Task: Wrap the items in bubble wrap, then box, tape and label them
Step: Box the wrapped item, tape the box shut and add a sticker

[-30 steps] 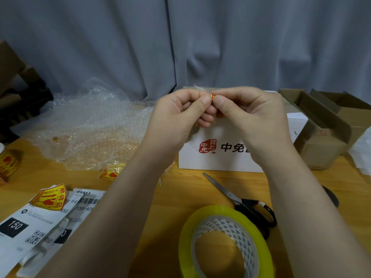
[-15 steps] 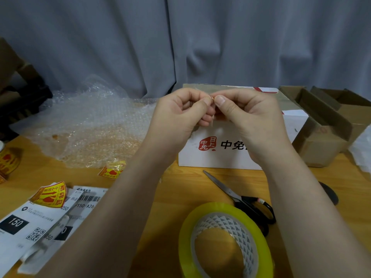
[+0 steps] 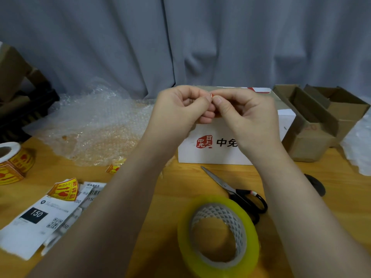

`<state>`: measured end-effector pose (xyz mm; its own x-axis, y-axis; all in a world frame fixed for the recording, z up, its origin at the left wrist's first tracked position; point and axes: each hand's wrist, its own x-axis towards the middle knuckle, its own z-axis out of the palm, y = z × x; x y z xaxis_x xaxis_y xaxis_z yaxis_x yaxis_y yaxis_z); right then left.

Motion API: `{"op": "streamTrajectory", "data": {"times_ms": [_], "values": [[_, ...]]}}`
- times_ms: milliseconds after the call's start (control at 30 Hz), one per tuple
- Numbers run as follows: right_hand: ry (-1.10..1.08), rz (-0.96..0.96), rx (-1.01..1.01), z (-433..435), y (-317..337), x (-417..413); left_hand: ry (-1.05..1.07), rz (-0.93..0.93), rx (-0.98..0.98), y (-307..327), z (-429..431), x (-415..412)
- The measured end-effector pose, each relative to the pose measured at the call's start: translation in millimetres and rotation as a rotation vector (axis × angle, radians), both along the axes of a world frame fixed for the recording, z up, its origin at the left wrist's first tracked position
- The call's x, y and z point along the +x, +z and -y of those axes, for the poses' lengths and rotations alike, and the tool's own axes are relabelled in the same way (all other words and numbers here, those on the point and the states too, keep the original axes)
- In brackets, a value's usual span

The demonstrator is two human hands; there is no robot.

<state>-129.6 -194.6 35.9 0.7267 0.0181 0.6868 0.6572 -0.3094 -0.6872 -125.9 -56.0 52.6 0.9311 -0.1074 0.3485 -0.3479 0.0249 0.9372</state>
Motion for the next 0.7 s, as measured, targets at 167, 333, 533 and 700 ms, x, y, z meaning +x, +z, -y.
{"op": "streamTrajectory", "data": {"times_ms": [167, 333, 533, 700], "values": [[0.045, -0.011, 0.007, -2.2, 0.8, -13.6, 0.044, 0.033, 0.043, 3.6, -1.4, -19.4], [0.198, -0.121, 0.19, 0.2, 2.9, -37.3, 0.038, 0.078, 0.05, 1.8, 2.1, -39.0], [0.217, -0.205, 0.282, 5.0, 5.5, -54.5, 0.009, 0.101, 0.106, 0.8, 7.4, -51.0], [0.15, -0.208, 0.238, 6.4, 10.5, -62.7, 0.005, 0.096, 0.113, 2.2, 10.6, -55.4]]}}
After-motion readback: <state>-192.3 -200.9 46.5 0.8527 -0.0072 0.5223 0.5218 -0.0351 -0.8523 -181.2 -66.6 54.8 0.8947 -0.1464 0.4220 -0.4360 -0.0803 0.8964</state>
